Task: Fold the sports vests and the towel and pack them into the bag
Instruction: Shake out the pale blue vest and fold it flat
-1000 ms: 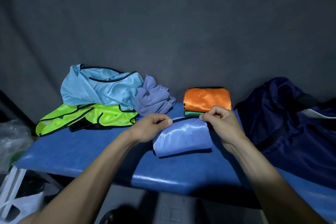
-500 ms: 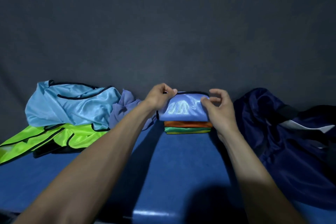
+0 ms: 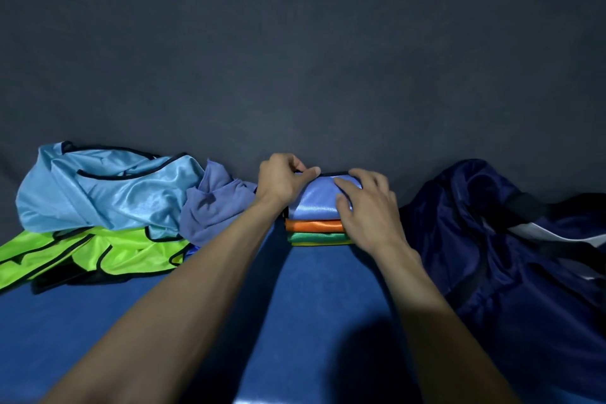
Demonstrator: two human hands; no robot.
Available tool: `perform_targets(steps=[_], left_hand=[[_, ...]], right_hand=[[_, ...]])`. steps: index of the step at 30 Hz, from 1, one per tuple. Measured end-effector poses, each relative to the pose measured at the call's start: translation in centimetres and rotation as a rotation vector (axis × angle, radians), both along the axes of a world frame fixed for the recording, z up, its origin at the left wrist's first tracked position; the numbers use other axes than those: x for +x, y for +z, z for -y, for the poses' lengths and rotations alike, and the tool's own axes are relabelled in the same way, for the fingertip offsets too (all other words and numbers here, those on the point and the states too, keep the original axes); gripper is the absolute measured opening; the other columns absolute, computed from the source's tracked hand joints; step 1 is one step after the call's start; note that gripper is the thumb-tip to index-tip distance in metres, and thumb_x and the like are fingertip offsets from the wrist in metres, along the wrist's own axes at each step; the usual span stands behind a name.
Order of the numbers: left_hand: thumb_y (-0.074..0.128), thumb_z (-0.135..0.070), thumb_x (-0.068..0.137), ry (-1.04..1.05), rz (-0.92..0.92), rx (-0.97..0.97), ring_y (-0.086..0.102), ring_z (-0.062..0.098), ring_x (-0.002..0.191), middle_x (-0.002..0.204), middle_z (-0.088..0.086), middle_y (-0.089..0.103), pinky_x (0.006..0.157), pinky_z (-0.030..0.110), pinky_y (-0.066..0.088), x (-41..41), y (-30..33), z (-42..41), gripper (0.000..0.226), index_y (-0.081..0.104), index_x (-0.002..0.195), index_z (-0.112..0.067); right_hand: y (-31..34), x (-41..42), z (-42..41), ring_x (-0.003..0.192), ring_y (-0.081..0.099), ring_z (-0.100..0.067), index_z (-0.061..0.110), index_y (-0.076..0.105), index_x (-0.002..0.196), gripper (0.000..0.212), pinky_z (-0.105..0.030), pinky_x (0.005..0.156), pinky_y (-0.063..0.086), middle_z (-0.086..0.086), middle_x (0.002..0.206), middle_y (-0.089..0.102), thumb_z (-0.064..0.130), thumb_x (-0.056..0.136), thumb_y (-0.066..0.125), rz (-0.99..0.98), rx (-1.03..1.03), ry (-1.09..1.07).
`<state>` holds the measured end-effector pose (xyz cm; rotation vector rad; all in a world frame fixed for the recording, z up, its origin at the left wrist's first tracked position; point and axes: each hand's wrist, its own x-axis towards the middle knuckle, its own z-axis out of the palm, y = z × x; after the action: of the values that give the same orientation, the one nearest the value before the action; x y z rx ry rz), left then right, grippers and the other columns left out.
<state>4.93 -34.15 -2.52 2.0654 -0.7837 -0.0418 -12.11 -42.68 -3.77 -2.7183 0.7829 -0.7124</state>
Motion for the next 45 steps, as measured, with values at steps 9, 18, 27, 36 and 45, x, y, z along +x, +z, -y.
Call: perform_targets(steps=[9, 18, 27, 36, 45], left_hand=[[0.076, -0.025, 0.091, -0.066, 0.003, -0.041, 0.065, 0.016, 0.078, 0.081, 0.001, 0.074, 0.061, 0.008, 0.039, 0.3, 0.0, -1.3, 0.015, 0.068, 0.079, -0.019], [0.055, -0.032, 0.097, -0.124, 0.527, -0.039, 0.060, 0.025, 0.093, 0.098, -0.002, 0.066, 0.084, 0.042, 0.048, -1.3, 1.0, -2.3, 0.016, 0.068, 0.097, -0.022], [0.037, -0.044, 0.106, -0.416, 0.427, 0.096, 0.041, 0.017, 0.128, 0.134, -0.007, 0.057, 0.110, 0.032, 0.035, -2.0, -4.3, -2.7, 0.042, 0.063, 0.135, -0.028], [0.047, -0.041, 0.106, -0.483, 0.332, 0.039, 0.033, 0.010, 0.134, 0.138, -0.013, 0.052, 0.111, 0.013, 0.019, -1.4, -4.6, -3.2, 0.035, 0.061, 0.137, -0.032], [0.046, -0.044, 0.105, -0.485, 0.279, 0.033, 0.032, 0.009, 0.135, 0.139, -0.014, 0.051, 0.115, 0.027, 0.028, -1.7, -4.4, -3.4, 0.036, 0.060, 0.137, -0.033]], right_hand=[[0.5, 0.0, 0.1, 0.136, 0.028, -0.022, 0.025, 0.057, 0.144, 0.043, -0.040, 0.111, 0.032, 0.003, 0.151, 0.046, 0.027, 0.106, 0.037, -0.021, 0.090, -0.003], [-0.1, 0.1, 0.3, 0.142, 0.019, -0.026, 0.030, 0.037, 0.156, 0.049, -0.042, 0.116, 0.024, 0.007, 0.163, 0.026, 0.035, 0.109, 0.025, -0.169, 0.165, -0.024], [0.4, -0.6, 2.4, 0.124, 0.055, -0.022, 0.012, 0.063, 0.135, 0.036, -0.020, 0.098, 0.035, -0.005, 0.135, 0.060, 0.021, 0.105, 0.046, 0.301, 0.420, -0.111], [2.2, 1.0, 4.6, 0.067, 0.059, -0.007, 0.010, 0.076, 0.085, 0.012, -0.012, 0.060, 0.047, 0.003, 0.076, 0.069, 0.021, 0.090, 0.076, 0.524, 0.926, -0.213], [3.1, 0.0, 7.3, 0.061, 0.067, -0.023, 0.019, 0.077, 0.075, 0.014, -0.038, 0.062, 0.059, 0.000, 0.068, 0.073, 0.010, 0.086, 0.076, 0.176, 0.610, -0.059]])
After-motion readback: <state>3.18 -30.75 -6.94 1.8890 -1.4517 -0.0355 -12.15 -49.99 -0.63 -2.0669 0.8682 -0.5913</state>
